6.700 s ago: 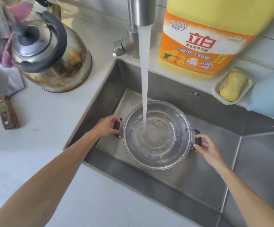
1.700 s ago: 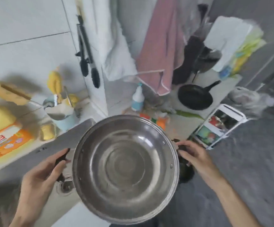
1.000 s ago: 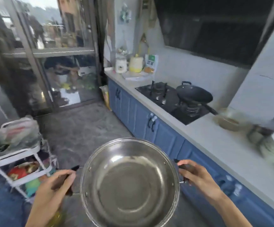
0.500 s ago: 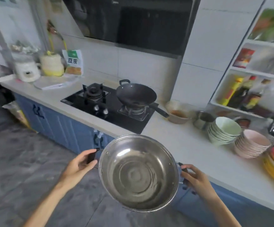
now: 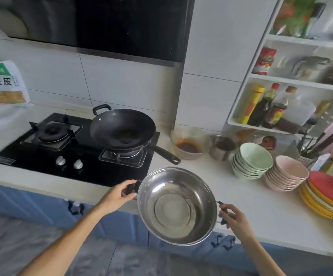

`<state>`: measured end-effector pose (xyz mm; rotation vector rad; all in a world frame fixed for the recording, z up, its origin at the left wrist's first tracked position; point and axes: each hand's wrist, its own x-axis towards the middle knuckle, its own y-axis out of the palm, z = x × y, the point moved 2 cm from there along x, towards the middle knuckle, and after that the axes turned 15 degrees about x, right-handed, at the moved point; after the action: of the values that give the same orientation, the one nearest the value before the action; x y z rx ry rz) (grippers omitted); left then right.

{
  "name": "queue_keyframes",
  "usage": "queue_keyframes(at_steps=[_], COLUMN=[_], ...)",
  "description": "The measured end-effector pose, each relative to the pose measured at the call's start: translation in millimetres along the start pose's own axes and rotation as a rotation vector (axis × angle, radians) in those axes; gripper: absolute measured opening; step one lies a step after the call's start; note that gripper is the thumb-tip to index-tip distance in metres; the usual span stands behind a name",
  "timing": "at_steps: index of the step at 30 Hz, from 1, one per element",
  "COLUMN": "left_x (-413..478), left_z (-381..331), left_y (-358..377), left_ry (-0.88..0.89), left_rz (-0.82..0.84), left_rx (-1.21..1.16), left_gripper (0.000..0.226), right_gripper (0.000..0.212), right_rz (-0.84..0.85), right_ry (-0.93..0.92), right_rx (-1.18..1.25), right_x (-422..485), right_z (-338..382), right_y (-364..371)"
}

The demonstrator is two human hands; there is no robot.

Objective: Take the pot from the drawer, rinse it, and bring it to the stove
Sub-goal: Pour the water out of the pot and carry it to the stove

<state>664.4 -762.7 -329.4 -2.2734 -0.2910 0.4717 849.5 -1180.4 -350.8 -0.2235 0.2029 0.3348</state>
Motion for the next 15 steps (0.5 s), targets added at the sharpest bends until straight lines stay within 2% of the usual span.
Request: queue_keyframes(at_steps=[7,15], left_x=[75.6,115.9], left_z=[3.1,23.5], left_y=[27.2,41.2], left_ry=[-0.100,-0.118], left_rz=[0.035,0.093], left_rx=[0.014,0.034], left_gripper=[0.052,0.052], right_gripper=[0.013,0.015], right_rz=[-0.080,-0.185], right_ry=[0.085,0.114], right_rx=[-0.004,-0.027], right_x=[68.5,86.9], right_z=[-23.1,-35.3], right_y=[12.0,27.0])
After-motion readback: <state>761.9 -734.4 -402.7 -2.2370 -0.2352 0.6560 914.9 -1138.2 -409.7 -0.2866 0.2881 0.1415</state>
